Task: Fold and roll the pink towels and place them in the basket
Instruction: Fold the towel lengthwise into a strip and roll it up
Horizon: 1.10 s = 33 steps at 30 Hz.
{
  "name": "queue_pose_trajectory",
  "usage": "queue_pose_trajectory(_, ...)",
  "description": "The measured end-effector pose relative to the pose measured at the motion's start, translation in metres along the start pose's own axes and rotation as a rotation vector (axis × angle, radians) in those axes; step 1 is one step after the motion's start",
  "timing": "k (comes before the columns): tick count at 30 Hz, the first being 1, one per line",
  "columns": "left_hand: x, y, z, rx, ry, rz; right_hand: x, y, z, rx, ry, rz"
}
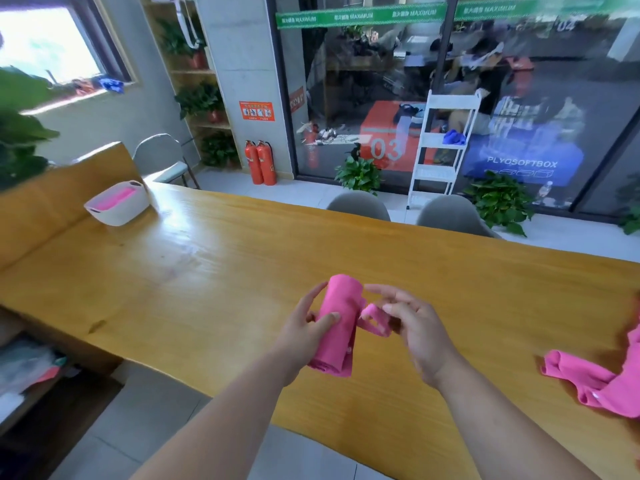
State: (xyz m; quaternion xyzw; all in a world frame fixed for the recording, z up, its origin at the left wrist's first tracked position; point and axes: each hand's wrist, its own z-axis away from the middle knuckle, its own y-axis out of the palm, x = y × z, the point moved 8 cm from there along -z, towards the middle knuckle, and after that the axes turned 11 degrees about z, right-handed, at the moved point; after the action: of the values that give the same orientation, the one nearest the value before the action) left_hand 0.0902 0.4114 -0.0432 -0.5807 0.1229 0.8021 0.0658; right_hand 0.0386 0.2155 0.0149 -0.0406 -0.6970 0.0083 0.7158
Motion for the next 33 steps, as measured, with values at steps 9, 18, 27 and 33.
queue_pose_trajectory(9,-0.048,-0.069,0.039,-0.055,0.352,-0.161,-0.028,0.070,-0.041,-0.036,0.300,-0.575)
queue_pose_trajectory(18,-0.074,-0.134,0.066,-0.085,0.764,-0.861,0.003,0.167,-0.081,0.067,0.307,-0.418)
queue_pose_trajectory(27,-0.079,-0.218,0.053,0.026,0.744,-1.003,0.072,0.247,-0.106,0.304,0.112,0.261)
queue_pose_trajectory(33,-0.077,-0.269,0.030,0.007,0.566,-0.964,0.083,0.311,-0.109,0.317,0.022,0.383)
